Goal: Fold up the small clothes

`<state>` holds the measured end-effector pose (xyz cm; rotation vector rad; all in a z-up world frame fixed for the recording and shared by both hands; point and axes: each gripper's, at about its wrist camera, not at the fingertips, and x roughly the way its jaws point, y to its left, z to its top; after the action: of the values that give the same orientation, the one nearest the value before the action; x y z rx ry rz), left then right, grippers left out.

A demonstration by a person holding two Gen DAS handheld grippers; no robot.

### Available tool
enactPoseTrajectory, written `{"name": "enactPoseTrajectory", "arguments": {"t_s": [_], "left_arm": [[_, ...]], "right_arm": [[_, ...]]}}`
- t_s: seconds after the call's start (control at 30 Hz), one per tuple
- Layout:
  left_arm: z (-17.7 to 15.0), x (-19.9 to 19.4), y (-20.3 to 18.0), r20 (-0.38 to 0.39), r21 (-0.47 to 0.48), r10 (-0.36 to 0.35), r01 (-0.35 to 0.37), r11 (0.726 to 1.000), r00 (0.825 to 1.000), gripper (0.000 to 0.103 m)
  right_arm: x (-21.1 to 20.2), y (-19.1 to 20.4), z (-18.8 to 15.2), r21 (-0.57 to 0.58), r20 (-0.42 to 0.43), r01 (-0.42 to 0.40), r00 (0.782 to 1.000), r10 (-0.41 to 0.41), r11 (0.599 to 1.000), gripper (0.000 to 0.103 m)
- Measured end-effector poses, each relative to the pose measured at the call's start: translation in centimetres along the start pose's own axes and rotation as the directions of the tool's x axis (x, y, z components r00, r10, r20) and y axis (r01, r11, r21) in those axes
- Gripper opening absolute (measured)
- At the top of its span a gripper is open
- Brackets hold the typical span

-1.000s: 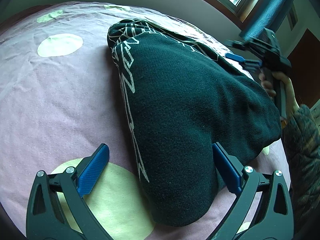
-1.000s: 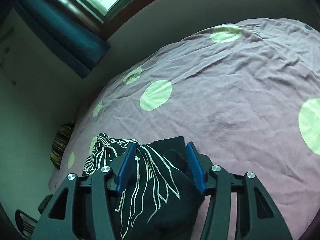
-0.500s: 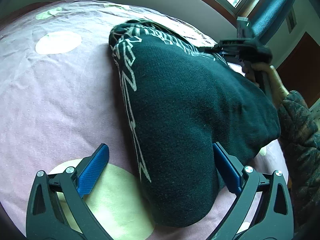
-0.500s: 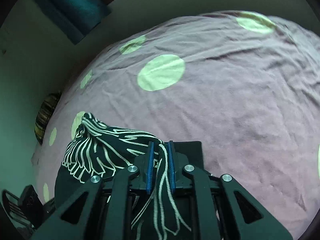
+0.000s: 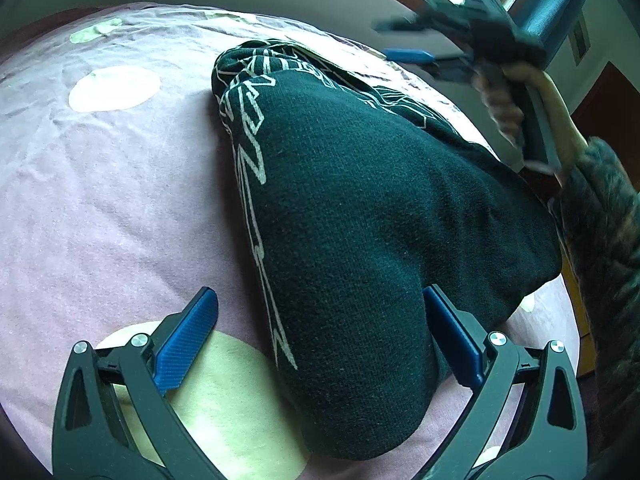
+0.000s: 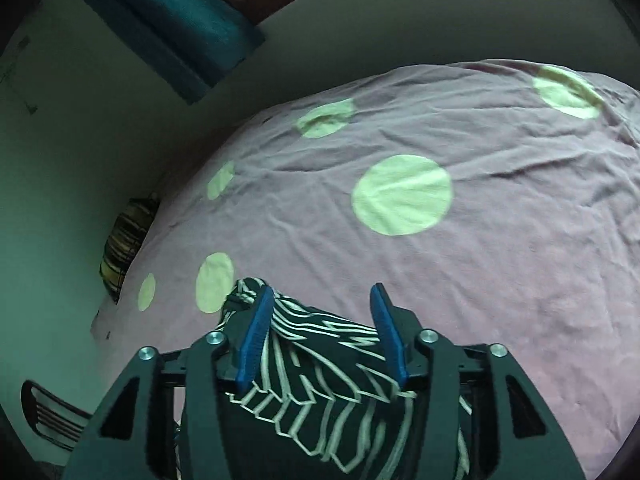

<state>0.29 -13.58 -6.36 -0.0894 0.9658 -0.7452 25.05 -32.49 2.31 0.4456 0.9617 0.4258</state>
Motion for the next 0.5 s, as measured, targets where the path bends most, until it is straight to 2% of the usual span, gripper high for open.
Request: {"name": "enactPoseTrajectory", "arguments": {"t_s": [0.2, 0.23, 0.27, 0.37, 0.5], "left_arm": [[-0.2, 0.1, -0.1, 0.003, -0.002, -0.003, 0.003, 1.000, 1.000, 0.101], [-0.3, 0.1, -0.2, 0.005, -0.001, -0.004, 0.004, 1.000, 1.000, 0.101], [-0.2, 0.0, 0.0, 0.007, -0.001, -0.005, 0.005, 1.000, 1.000, 0.101], [-0.3, 0.0, 0.1, 0.012, 0.000, -0.007, 0.007, 1.000, 1.000, 0.101], [-0.5, -0.4, 0.2, 0.018, -0.002, -0.010, 0.010, 1.000, 1.000, 0.101]], "right_arm": [[8.1, 4.1, 1.0, -0.092, -0.178, -0.023, 0.984, 0.006, 0.996, 0.057], [9.0, 4.5, 0.9, -0.109, -0.200, -0.021, 0.980, -0.001, 0.994, 0.051], [9.9, 5.0, 0.8, -0.136, -0.216, -0.016, 0.976, -0.014, 0.991, 0.013], [10.5, 5.3, 1.1, -0.144, -0.201, 0.040, 0.977, -0.068, 0.989, 0.011], [11.3, 3.2, 1.8, -0.067, -0.189, 0.084, 0.977, -0.095, 0.994, 0.011]]}}
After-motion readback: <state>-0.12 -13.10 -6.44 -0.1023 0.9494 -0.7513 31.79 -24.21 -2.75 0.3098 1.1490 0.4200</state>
